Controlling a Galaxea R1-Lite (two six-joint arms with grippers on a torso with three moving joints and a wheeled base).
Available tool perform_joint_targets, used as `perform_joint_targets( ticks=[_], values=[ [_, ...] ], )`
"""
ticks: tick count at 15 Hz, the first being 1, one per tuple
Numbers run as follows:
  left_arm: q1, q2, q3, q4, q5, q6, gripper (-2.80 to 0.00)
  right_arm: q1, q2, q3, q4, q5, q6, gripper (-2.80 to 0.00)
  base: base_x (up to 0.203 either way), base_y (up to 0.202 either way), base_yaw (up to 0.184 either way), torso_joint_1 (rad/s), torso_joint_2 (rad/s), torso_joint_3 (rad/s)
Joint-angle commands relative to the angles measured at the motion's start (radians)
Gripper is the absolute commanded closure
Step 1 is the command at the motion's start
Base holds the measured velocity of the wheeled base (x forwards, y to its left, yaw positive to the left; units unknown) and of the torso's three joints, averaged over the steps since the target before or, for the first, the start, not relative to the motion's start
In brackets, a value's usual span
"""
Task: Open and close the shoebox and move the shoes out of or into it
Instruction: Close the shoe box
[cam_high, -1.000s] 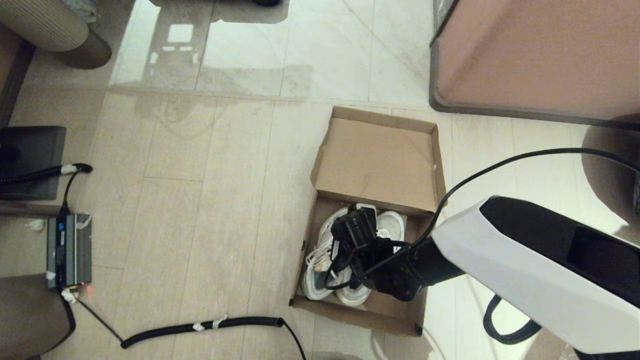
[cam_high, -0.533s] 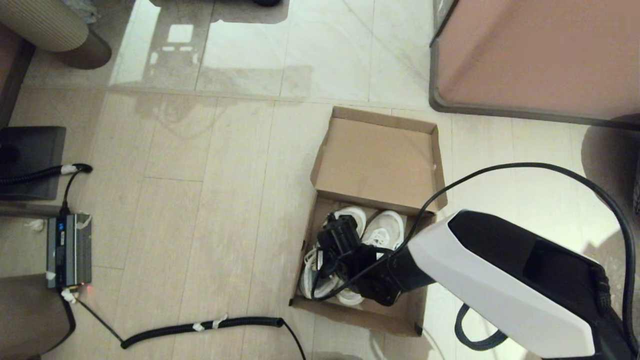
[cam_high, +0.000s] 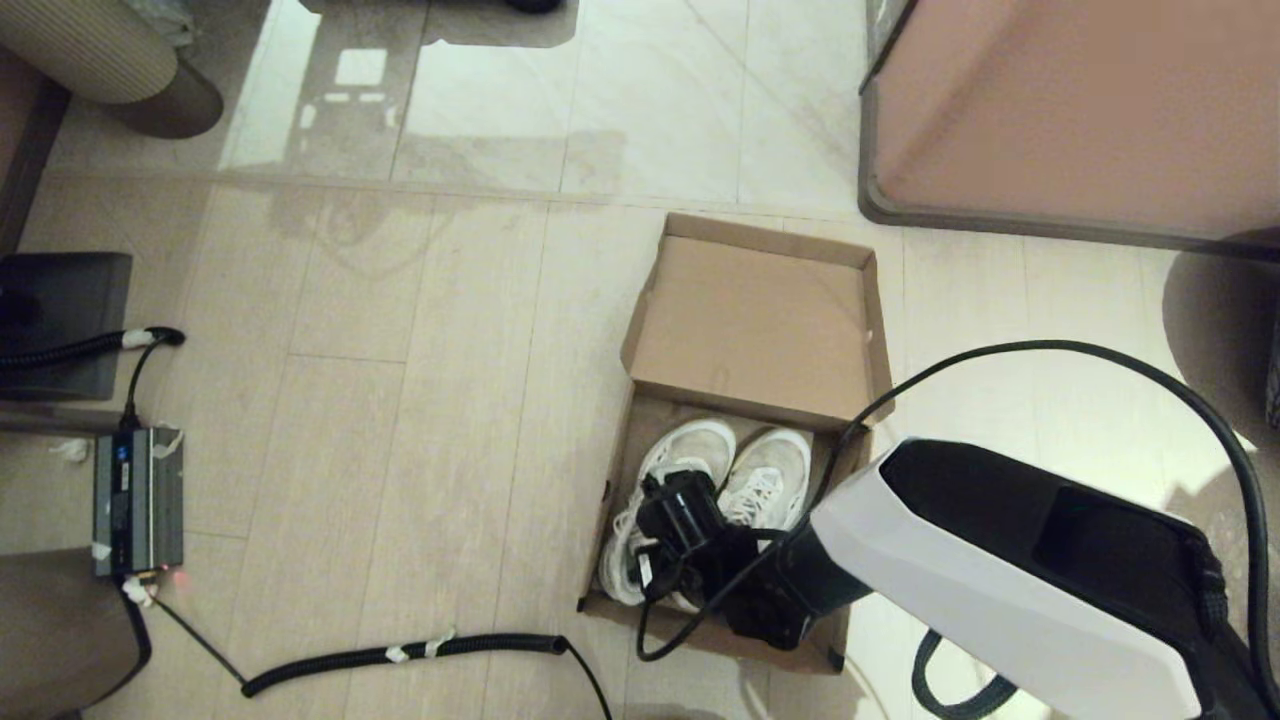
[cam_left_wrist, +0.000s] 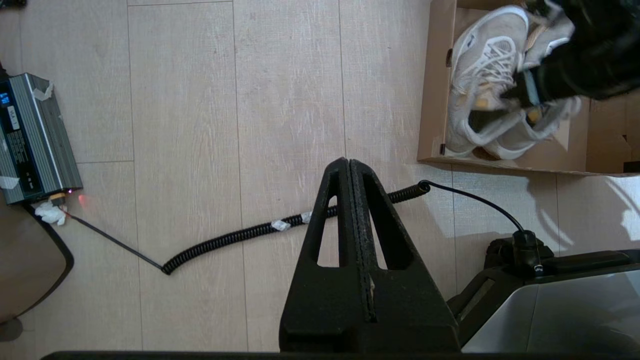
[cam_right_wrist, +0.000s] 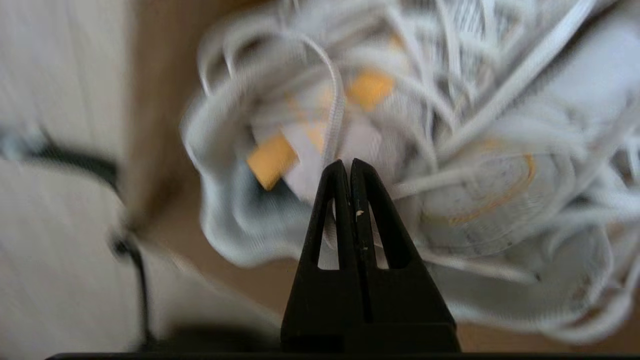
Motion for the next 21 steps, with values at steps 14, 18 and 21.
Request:
perform_joint_targets(
  ticks=[14, 18, 21],
  values=[
    [0.0, 0.0, 0.0, 0.0, 0.0, 0.001, 0.0, -0.053, -0.485, 0.553, -0.113, -0.106, -0.018, 0.0, 0.0, 0.0, 0.0, 0.0, 0.0, 0.0],
    [0.0, 0.0, 0.0, 0.0, 0.0, 0.001, 0.0, -0.06, -0.507, 0.618, -0.176, -0.107, -0.011, 0.0, 0.0, 0.0, 0.0, 0.0, 0.0, 0.0],
    [0.0, 0.0, 0.0, 0.0, 0.0, 0.001, 0.0, -0.061, -0.509, 0.665, -0.179, -0.105, 0.007, -2.8, 0.0, 0.0, 0.0, 0.0, 0.0, 0.0]
  ],
)
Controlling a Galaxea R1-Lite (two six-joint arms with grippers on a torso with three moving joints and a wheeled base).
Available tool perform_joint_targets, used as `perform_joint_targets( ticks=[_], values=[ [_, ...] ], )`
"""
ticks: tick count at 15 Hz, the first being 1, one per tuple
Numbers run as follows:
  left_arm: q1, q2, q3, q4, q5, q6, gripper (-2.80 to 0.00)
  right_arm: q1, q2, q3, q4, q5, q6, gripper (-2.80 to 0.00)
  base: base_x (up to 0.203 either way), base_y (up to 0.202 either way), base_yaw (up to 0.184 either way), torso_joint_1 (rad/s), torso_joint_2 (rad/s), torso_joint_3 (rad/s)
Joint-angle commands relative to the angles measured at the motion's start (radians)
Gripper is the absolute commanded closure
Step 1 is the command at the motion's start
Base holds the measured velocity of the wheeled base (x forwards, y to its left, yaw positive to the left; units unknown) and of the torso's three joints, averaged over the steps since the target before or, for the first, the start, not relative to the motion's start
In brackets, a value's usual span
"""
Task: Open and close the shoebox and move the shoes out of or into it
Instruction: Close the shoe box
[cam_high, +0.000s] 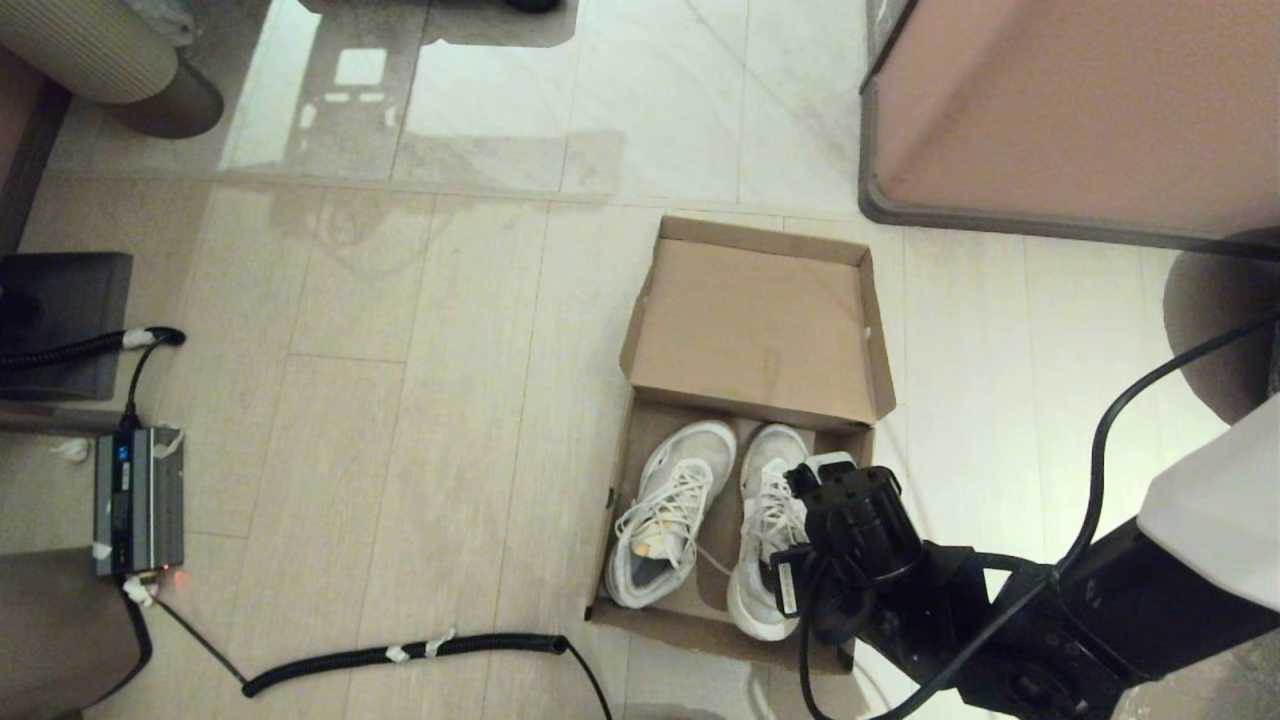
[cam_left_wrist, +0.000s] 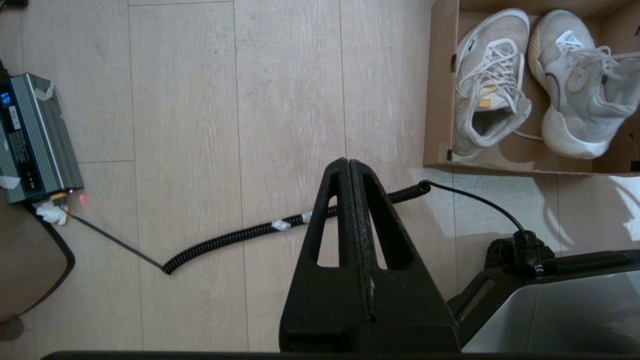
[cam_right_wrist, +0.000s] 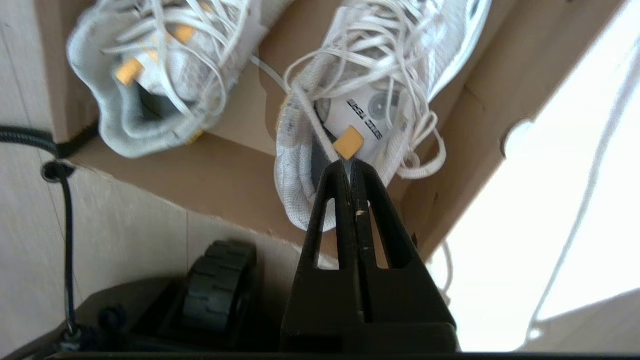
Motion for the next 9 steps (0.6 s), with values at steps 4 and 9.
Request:
perform_joint_targets(
  ticks=[4, 9],
  values=[
    [0.0, 0.0, 0.0, 0.0, 0.0, 0.0, 0.0, -0.001, 0.0, 0.035, -0.007, -0.002, 0.077, -2.8, 0.0, 0.0, 0.0, 0.0, 0.0, 0.0],
    [0.0, 0.001, 0.0, 0.0, -0.001, 0.0, 0.0, 0.007, 0.107, -0.134, -0.055, 0.009, 0.092, -2.8, 0.0, 0.0, 0.0, 0.0, 0.0, 0.0]
  ],
)
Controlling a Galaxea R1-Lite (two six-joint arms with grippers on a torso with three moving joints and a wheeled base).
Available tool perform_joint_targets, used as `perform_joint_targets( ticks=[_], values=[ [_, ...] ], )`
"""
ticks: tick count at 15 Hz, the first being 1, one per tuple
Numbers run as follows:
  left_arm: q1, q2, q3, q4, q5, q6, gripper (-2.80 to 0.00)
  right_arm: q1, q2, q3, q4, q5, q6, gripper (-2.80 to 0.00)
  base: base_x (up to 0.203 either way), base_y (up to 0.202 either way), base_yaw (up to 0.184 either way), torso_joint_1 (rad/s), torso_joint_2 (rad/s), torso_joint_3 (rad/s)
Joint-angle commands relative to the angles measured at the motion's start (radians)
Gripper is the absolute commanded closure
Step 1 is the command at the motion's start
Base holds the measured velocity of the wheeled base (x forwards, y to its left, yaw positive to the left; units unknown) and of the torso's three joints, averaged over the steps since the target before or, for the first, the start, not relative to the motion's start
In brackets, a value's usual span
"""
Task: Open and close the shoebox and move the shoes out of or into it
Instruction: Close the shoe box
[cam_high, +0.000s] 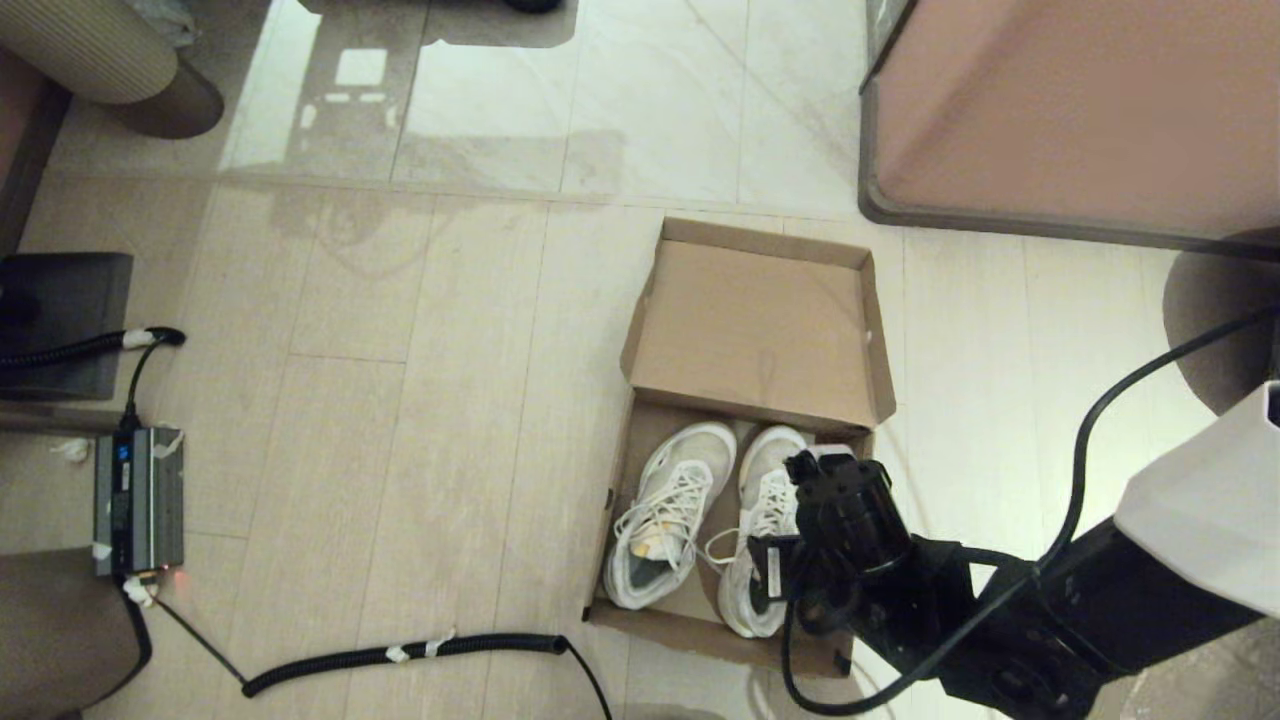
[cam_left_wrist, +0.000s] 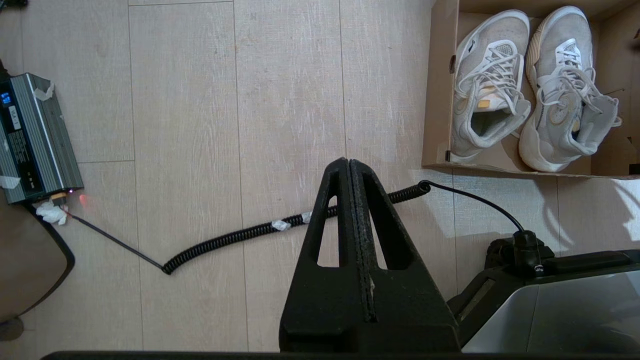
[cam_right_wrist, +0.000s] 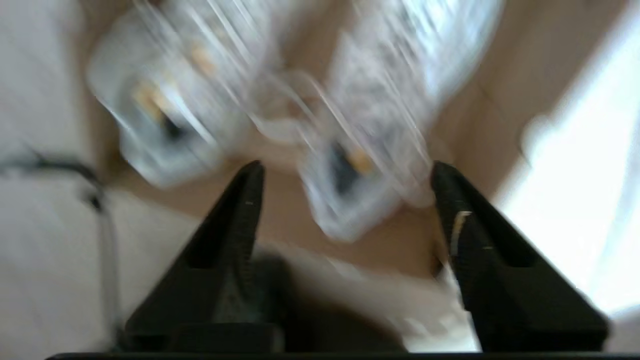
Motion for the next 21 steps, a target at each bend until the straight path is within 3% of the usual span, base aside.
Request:
perform_joint_targets(
  ticks=[1, 2, 3, 10, 15, 18, 21],
  values=[
    [0.0, 0.0, 0.0, 0.0, 0.0, 0.0, 0.0, 0.006, 0.118, -0.15, -0.012, 0.0, 0.003, -2.8, 0.0, 0.0, 0.0, 0.0, 0.0, 0.0],
    [0.0, 0.0, 0.0, 0.0, 0.0, 0.0, 0.0, 0.008, 0.172, -0.215, -0.015, -0.002, 0.0, -2.8, 0.0, 0.0, 0.0, 0.0, 0.0, 0.0],
    [0.0, 0.0, 0.0, 0.0, 0.0, 0.0, 0.0, 0.016, 0.226, -0.269, -0.014, -0.004, -0.007, 0.0, 0.0, 0.0, 0.0, 0.0, 0.0, 0.0],
    [0.0, 0.001, 0.0, 0.0, 0.0, 0.0, 0.0, 0.044, 0.487, -0.605, 0.026, -0.002, -0.106, 0.0, 0.0, 0.0, 0.0, 0.0, 0.0, 0.0],
    [0.0, 0.001, 0.0, 0.0, 0.0, 0.0, 0.0, 0.081, 0.555, -0.793, 0.199, 0.012, -0.123, 0.0, 0.0, 0.0, 0.0, 0.0, 0.0, 0.0],
    [0.0, 0.0, 0.0, 0.0, 0.0, 0.0, 0.0, 0.104, 0.559, -0.825, 0.341, 0.042, -0.163, 0.0, 0.0, 0.0, 0.0, 0.0, 0.0, 0.0],
    [0.0, 0.001, 0.0, 0.0, 0.0, 0.0, 0.0, 0.107, 0.548, -0.803, 0.377, 0.046, -0.23, 0.0, 0.0, 0.0, 0.0, 0.0, 0.0, 0.0]
  ],
)
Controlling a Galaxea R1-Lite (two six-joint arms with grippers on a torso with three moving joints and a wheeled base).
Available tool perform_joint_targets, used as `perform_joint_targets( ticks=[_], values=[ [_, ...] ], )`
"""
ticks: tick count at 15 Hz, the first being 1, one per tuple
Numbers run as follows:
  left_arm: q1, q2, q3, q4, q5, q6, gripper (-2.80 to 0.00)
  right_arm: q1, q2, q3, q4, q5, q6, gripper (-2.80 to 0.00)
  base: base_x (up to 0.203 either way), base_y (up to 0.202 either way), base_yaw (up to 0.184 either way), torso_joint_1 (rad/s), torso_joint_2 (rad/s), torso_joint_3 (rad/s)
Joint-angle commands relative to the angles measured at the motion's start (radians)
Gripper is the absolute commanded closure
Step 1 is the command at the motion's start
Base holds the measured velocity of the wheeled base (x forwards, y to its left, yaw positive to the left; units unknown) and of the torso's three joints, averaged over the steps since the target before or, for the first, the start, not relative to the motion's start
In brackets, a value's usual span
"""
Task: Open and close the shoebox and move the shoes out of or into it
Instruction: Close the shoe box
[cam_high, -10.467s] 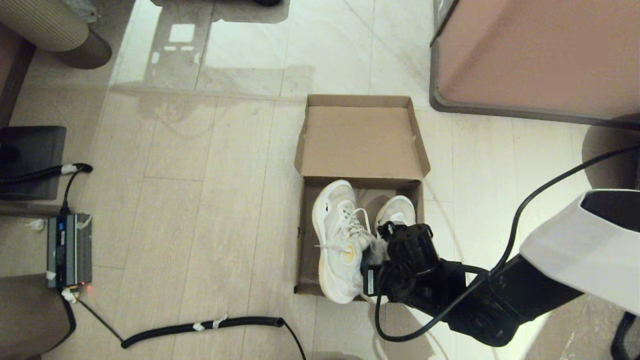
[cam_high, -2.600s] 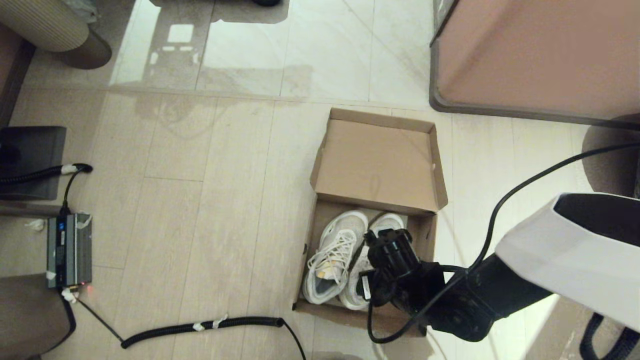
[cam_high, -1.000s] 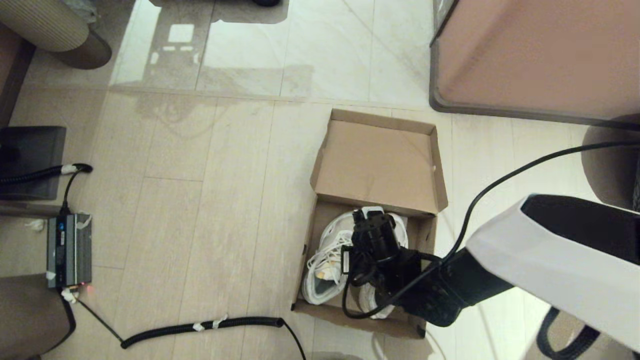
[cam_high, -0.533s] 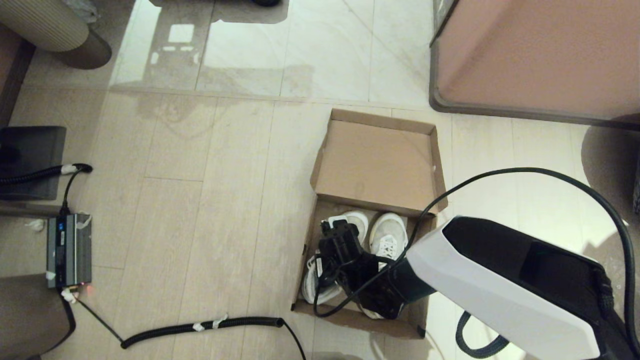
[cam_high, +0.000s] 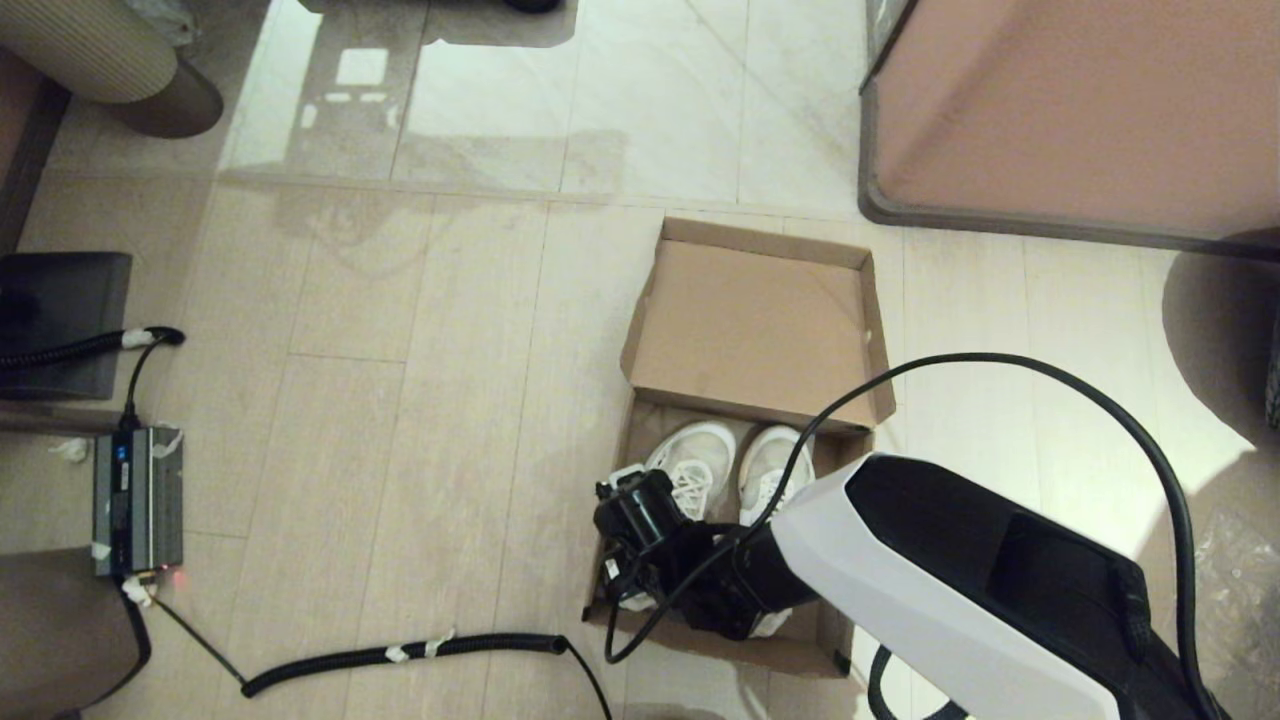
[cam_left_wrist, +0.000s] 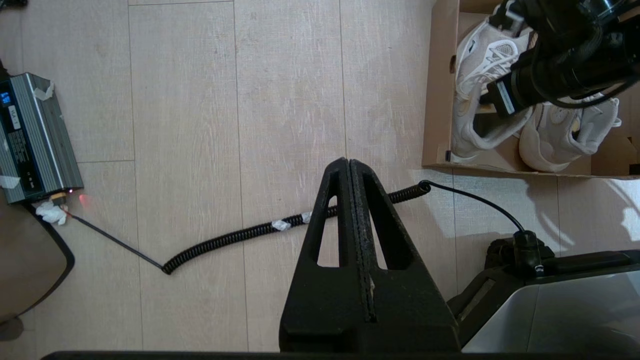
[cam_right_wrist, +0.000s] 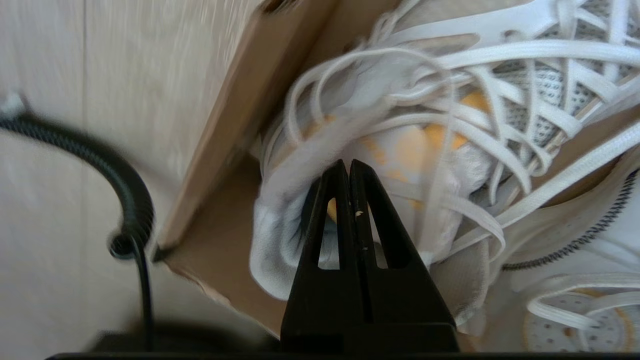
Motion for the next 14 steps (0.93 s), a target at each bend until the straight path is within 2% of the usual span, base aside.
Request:
perform_joint_targets(
  ticks=[1, 11, 14],
  values=[
    [0.0, 0.0, 0.0, 0.0, 0.0, 0.0, 0.0, 0.002, -0.006, 0.03, 0.013, -0.002, -0.01, 0.0, 0.0, 0.0, 0.0, 0.0, 0.0, 0.0],
    [0.0, 0.0, 0.0, 0.0, 0.0, 0.0, 0.0, 0.002, -0.14, 0.308, 0.019, -0.003, 0.005, 0.0, 0.0, 0.0, 0.0, 0.0, 0.0, 0.0],
    [0.0, 0.0, 0.0, 0.0, 0.0, 0.0, 0.0, 0.002, -0.164, 0.369, -0.035, -0.004, 0.016, 0.0, 0.0, 0.0, 0.0, 0.0, 0.0, 0.0]
  ],
)
